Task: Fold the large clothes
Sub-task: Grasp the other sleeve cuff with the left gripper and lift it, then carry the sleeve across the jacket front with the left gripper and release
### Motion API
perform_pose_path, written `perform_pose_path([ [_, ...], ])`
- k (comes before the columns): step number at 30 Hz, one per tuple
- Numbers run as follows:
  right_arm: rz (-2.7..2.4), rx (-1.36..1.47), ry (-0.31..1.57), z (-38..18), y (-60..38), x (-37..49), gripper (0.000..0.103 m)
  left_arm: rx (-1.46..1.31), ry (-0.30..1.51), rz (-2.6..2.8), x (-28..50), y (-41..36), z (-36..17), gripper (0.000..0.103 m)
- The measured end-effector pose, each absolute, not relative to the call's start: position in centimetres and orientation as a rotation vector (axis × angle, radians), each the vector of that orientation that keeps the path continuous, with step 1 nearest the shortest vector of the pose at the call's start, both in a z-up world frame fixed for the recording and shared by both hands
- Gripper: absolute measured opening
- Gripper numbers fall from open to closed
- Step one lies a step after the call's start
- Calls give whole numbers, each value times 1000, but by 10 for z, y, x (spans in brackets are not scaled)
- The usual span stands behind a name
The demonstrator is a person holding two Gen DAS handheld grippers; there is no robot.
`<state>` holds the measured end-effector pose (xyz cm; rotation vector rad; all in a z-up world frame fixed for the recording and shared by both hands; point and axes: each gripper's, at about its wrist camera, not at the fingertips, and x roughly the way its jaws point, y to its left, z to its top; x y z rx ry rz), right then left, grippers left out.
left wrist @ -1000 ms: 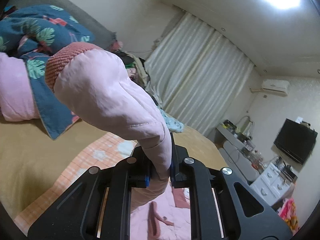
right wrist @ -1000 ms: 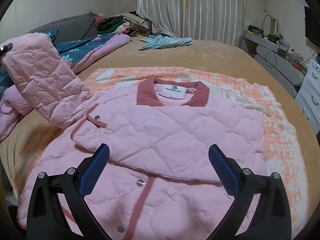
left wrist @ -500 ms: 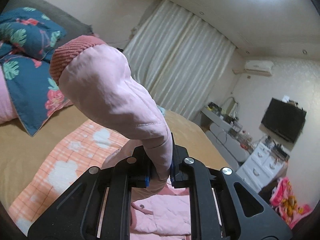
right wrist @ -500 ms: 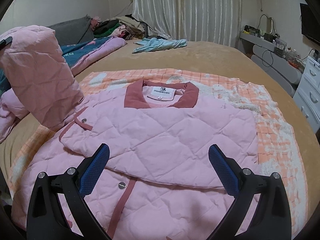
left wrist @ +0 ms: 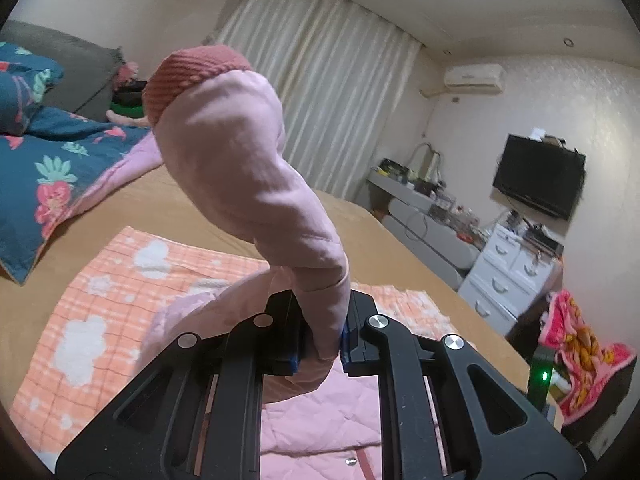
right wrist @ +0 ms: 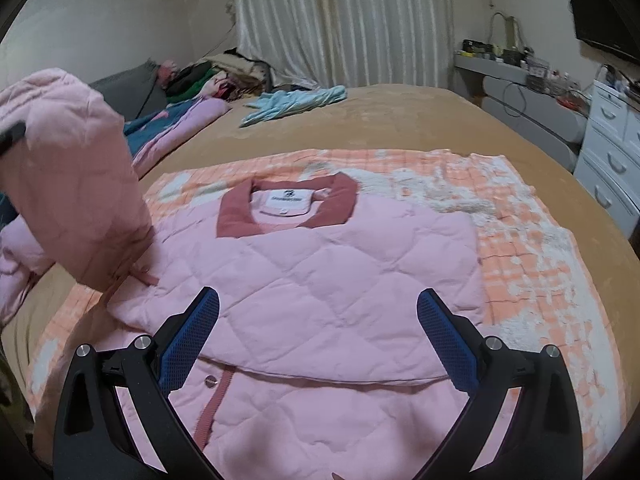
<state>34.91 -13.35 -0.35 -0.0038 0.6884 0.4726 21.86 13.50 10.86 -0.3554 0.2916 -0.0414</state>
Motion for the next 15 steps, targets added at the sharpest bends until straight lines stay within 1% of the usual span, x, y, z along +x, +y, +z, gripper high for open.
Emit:
perform_pose_path([
  [15, 419, 89, 661, 7, -169, 356, 99, -188, 395, -164, 246, 72, 69, 7],
])
